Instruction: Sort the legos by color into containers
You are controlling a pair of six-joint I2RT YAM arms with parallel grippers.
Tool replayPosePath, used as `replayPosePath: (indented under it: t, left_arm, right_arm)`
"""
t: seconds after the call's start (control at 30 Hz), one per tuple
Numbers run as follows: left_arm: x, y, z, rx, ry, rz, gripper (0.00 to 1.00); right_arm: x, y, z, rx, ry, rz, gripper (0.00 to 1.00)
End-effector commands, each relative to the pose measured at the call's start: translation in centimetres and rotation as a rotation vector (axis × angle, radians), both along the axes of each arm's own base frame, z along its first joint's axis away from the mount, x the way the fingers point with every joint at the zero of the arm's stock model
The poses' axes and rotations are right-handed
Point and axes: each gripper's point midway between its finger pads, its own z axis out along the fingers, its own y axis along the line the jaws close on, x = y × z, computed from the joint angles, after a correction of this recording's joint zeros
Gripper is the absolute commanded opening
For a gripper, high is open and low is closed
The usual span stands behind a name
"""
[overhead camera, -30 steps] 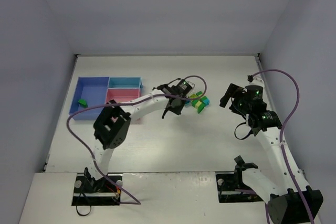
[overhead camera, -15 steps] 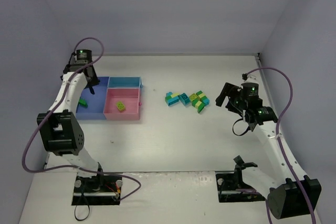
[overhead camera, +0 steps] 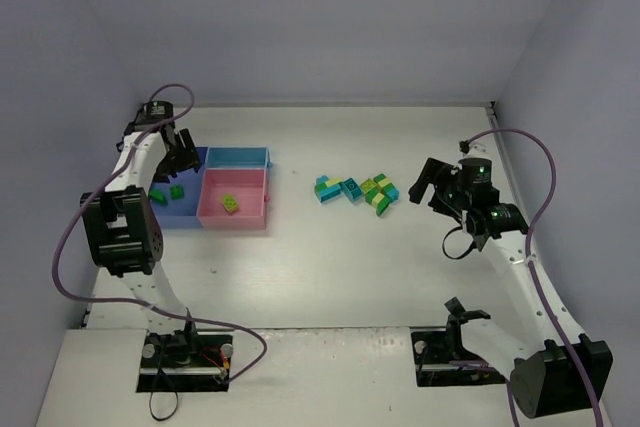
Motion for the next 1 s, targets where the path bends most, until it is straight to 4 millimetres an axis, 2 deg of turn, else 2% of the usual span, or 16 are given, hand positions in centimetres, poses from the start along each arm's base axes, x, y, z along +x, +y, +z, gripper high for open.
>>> replayPosePath:
  t: [0.0,0.07,0.1,0.17,0.2,0.27,0.3,0.37,0.4,0.53,0.6,0.63,0.77,0.8,0.83,0.97]
  left_arm:
    - [0.9,-4.6,7.1,-0.057,-0.187,-0.107,0.66]
    - [0.4,-7.6,8.9,-0.057,-0.229,-0.18,0.66]
    - [0.0,-10.9,9.5,-0.068,-0.244,-0.249,0.66]
    - [-0.6,-14.4,10.5,-0.09,-0.277,-0.315,0.66]
    - [-1.4,-18.1,11.0,-0.12,-0.287,-0.367,0.66]
    - [-2.2,-22.1,11.0,-0.168,-0.279,-0.408,0.66]
    - [-3.2,-25.6,11.5,-0.221,-0.279,-0.419,0.67]
    - [-3.7,-28.8,10.6,-0.264,-0.252,-0.404,0.67]
    - [-4.6,-31.7,10.5,-0.314,-0.247,-0.403,0.67]
    - [-4.1,-37.6,8.6,-0.323,-0.215,-0.393,0.7]
    - [-3.7,-39.1,7.6,-0.331,-0.2,-0.364,0.7]
    - [-3.5,-40.1,5.7,-0.33,-0.162,-0.36,0.7]
    - [-1.7,-42.7,3.4,-0.362,-0.146,-0.325,0.7]
    - [-1.6,-43.0,4.0,-0.37,-0.157,-0.322,0.7]
    - [-1.5,-43.3,2.2,-0.353,-0.126,-0.314,0.7]
    - [-0.8,-44.5,0.5,-0.371,-0.114,-0.291,0.7]
  right_arm:
    - [1.1,0.6,2.4,0.011,-0.093,0.027,0.92]
    - [1.2,0.6,2.4,0.012,-0.091,0.032,0.91]
    - [1.2,0.7,2.3,0.012,-0.089,0.033,0.91]
    - [1.3,0.6,2.1,0.007,-0.084,0.031,0.91]
    - [1.3,0.6,2.1,0.006,-0.081,0.031,0.91]
    - [1.4,0.6,1.8,0.005,-0.073,0.031,0.91]
    - [1.4,0.7,1.9,0.009,-0.073,0.03,0.91]
    - [1.5,0.7,1.8,0.013,-0.069,0.026,0.91]
    - [1.5,0.7,1.7,0.011,-0.068,0.023,0.92]
    - [1.6,0.6,1.6,0.014,-0.062,0.007,0.93]
    - [1.4,0.6,1.6,0.016,-0.064,0.006,0.93]
    - [1.3,0.5,1.8,0.017,-0.071,0.004,0.93]
    - [0.6,0.4,1.5,0.026,-0.071,-0.008,0.93]
    - [0.5,0.4,1.2,0.027,-0.065,-0.01,0.93]
    - [0.4,0.4,1.2,0.03,-0.069,-0.013,0.93]
    - [0.0,0.5,0.8,0.037,-0.062,-0.006,0.93]
